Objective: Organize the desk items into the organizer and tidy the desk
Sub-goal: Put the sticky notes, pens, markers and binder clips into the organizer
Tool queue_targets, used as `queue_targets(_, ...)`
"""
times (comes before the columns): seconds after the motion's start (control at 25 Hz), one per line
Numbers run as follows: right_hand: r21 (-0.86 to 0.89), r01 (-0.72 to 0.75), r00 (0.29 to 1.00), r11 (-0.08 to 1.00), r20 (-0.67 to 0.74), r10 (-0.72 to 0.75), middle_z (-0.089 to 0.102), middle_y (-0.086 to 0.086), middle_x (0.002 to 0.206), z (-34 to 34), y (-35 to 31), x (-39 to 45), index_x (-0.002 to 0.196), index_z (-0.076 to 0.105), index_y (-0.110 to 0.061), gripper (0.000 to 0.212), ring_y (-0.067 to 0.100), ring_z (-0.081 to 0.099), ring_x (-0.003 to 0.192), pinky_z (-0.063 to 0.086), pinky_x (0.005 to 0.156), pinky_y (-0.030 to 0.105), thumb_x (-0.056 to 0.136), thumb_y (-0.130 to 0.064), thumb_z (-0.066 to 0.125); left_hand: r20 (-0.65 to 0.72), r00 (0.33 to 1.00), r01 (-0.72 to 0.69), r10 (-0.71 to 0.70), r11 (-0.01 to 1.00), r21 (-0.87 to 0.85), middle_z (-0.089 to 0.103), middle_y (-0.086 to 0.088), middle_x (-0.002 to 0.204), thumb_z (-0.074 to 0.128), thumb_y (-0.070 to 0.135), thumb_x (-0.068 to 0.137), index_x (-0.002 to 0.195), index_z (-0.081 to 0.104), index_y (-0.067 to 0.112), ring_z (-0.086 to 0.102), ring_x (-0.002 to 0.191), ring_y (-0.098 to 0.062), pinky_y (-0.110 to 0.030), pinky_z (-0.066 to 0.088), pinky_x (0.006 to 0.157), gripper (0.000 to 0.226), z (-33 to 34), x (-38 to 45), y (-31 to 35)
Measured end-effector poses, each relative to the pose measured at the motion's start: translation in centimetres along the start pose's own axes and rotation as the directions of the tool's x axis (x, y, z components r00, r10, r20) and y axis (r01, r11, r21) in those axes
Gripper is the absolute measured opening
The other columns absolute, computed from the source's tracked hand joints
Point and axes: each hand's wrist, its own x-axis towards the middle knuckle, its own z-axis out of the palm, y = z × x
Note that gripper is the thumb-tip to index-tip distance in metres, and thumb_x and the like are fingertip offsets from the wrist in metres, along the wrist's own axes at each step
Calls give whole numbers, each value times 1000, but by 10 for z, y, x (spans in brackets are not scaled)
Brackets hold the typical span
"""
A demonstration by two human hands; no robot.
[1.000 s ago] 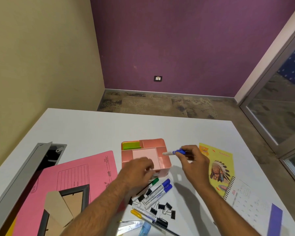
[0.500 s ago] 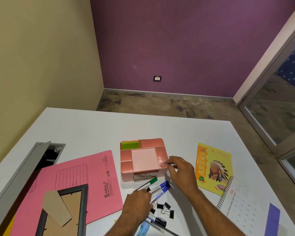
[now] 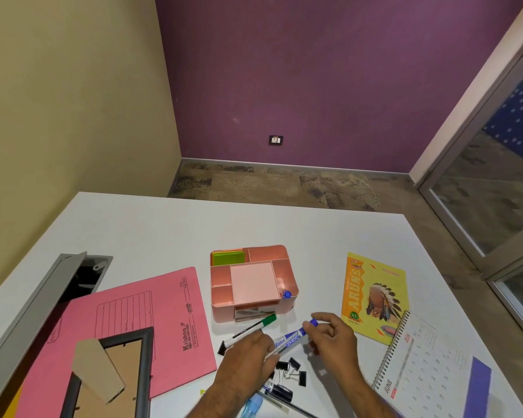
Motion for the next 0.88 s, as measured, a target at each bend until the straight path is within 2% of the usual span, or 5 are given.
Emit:
queue_targets(0.24, 212, 212, 977, 954, -70, -202, 67, 19, 76, -10, -27, -2, 98, 64, -15, 34, 33, 65, 66, 56, 54, 31, 76, 9, 73, -70, 996, 44, -51, 993, -108, 53, 17, 111, 49, 63, 87, 115, 51, 34, 50, 99, -5, -23, 42, 76, 40, -4, 1, -7)
queue_targets(0.4, 284, 446, 889, 849, -253, -382, 60, 19, 81, -21, -72, 15, 98, 58, -13, 35, 28, 59, 64, 55, 55, 30, 78, 14, 68, 19, 994, 103, -106, 989, 109, 55, 5, 118, 53, 49, 91, 123, 51, 25, 52, 105, -17, -34, 50, 81, 39, -2, 4, -15)
queue_targets(0.52, 149, 554, 813, 819, -308, -494, 65, 12, 85, -16, -100, 28, 102, 57, -12, 33, 27, 63, 70, 56, 61, 31, 79, 4, 74, 65, 995, 65, -80, 976, 207, 59, -1, 115, 50, 43, 94, 113, 61, 19, 55, 104, -21, -37, 50, 85, 32, 0, 8, -10)
queue_targets(0.64, -100, 557, 805, 824, -179, -566, 69, -5, 85, -2, -100, 34, 99, 59, -19, 29, 7, 66, 76, 54, 60, 16, 79, -7, 76, 93, 995, -11, -18, 955, 297, 57, -4, 122, 47, 40, 96, 117, 59, 16, 53, 110, -24, -41, 47, 89, 33, 5, 8, -8)
queue_targets(0.88, -409, 551, 829, 727, 166, -534, 74, -9, 97, 15, -52, 44, 107, 68, -25, 22, 5, 69, 87, 60, 70, 34, 86, -21, 70, -25, 1000, 18, -16, 996, 82, 57, 3, 113, 47, 41, 95, 109, 50, 22, 51, 102, -19, -35, 44, 82, 24, -4, 1, -11)
